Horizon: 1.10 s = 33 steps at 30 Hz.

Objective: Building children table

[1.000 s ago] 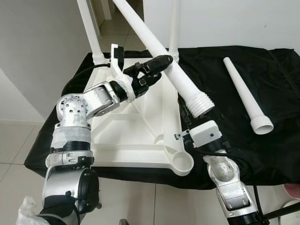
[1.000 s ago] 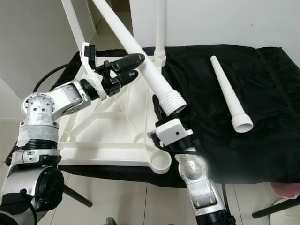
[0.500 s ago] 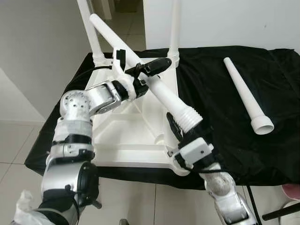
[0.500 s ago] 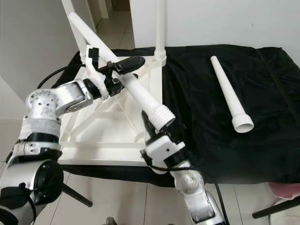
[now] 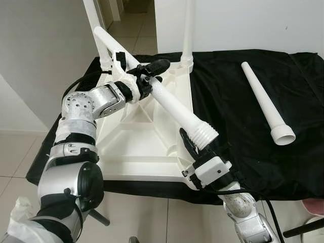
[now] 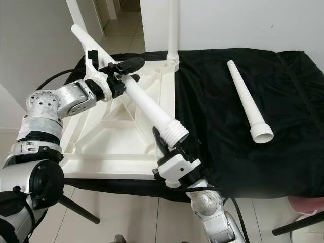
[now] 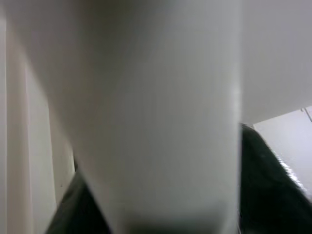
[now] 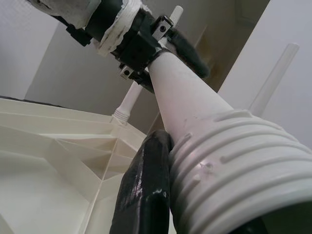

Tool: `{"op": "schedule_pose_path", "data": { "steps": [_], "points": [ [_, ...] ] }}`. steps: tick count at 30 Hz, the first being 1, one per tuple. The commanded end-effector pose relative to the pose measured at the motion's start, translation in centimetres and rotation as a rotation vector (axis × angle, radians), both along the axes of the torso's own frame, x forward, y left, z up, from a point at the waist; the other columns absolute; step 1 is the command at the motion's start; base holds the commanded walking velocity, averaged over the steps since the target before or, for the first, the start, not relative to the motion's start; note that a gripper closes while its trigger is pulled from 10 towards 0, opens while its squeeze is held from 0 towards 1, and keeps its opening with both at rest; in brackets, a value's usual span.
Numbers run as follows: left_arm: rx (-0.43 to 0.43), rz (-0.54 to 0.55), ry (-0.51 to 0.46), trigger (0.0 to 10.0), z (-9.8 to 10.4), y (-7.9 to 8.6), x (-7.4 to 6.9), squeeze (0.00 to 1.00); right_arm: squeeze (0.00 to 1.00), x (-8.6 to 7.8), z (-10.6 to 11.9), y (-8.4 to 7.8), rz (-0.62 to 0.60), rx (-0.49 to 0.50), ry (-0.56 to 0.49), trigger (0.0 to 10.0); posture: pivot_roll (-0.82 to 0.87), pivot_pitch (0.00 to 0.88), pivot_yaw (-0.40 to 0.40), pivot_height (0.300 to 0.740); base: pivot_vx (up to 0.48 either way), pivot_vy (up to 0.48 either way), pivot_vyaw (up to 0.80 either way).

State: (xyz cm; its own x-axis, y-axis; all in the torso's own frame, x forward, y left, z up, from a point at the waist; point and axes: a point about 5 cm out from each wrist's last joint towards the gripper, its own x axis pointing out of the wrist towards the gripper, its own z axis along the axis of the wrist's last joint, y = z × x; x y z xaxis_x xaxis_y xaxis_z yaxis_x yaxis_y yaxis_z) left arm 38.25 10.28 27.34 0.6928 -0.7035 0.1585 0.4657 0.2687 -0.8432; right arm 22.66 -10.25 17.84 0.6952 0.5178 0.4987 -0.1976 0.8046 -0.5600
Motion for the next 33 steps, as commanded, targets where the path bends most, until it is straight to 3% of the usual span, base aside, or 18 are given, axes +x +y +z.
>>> {"op": "schedule_pose_path", "data": {
  "steps": [1, 12, 13, 21, 22, 23, 24, 33],
  "points": [
    [-0.008, 0.018, -0.018, 0.0, 0.6, 0.6, 0.3, 0.0, 0.0, -0.3, 0.1, 0.4, 0.011, 0.006, -0.009, 10.0, -0.08, 0.05, 0.115, 0.74, 0.0, 0.0, 0.0],
    [-0.032, 0.035, 0.005, 0.0, 0.7, 1.0, 0.7, 0.0, 0.0, -0.3, -0.1, 0.3, -0.014, 0.018, -0.011, 10.0, -0.08, 0.05, 0.121, 0.74, 0.0, 0.0, 0.0],
    [-0.045, 0.036, 0.029, 10.0, 0.7, 1.0, 0.8, 0.0, 1.0, -0.4, -0.1, 0.3, -0.019, 0.036, -0.015, 10.0, -0.09, 0.05, 0.128, 0.74, 0.0, 0.0, 0.0],
    [-0.065, 0.057, 0.09, 10.0, 0.6, 1.4, 1.4, 0.0, 1.0, -1.0, -0.1, 0.1, -0.055, 0.071, -0.042, 10.0, -0.08, 0.052, 0.147, 0.74, 0.0, 0.0, 0.0],
    [-0.069, 0.075, 0.11, 10.0, 0.5, 1.7, 1.5, 0.0, 0.52, -1.3, -0.2, -0.1, -0.073, 0.077, -0.05, 10.0, -0.08, 0.053, 0.155, 0.74, 0.0, 0.0, 0.0],
    [-0.073, 0.087, 0.124, 10.0, 0.4, 1.9, 1.7, 0.0, 0.52, -1.4, -0.3, -0.3, -0.085, 0.081, -0.055, 10.0, -0.08, 0.053, 0.155, 0.74, 0.0, 0.0, 0.0],
    [-0.075, 0.095, 0.133, 10.0, 0.4, 2.2, 1.7, 0.0, 0.0, -1.7, -0.5, -0.4, -0.092, 0.081, -0.053, 10.0, -0.08, 0.057, 0.169, 0.74, 0.0, 0.0, 0.0],
    [-0.075, 0.129, 0.133, 10.0, 1.0, 3.4, 2.0, 0.0, 0.0, -2.8, -2.0, -1.4, -0.131, 0.045, -0.017, 10.0, -0.08, 0.067, 0.191, 0.74, 0.0, 0.0, 0.0]
  ]
}}
